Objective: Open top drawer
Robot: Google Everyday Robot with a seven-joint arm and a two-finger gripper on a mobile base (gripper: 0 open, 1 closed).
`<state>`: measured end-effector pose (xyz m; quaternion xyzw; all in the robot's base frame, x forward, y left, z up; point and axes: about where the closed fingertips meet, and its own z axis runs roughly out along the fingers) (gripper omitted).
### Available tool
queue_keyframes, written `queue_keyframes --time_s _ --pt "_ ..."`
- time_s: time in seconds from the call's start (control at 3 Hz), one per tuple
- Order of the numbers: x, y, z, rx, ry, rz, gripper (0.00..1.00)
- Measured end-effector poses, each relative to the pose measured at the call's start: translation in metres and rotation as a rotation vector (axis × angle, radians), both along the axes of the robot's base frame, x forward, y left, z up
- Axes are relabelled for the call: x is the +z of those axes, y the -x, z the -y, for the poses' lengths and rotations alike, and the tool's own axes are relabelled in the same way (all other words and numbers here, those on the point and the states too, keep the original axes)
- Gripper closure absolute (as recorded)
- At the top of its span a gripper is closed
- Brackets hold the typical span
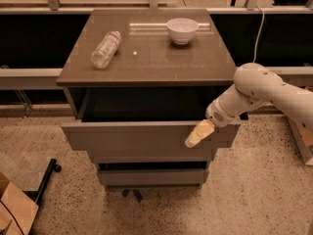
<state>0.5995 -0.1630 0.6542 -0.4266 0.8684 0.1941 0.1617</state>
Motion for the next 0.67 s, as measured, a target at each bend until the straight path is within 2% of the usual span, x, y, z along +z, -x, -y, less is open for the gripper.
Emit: queue_keyframes --time_s 0.33,0.67 --pt "-0.0016 0.0133 0.0056 -0.016 -0.001 -0.021 0.00" --pt "-0.0015 0.0133 0.0056 -0.016 -0.001 -0.021 0.00"
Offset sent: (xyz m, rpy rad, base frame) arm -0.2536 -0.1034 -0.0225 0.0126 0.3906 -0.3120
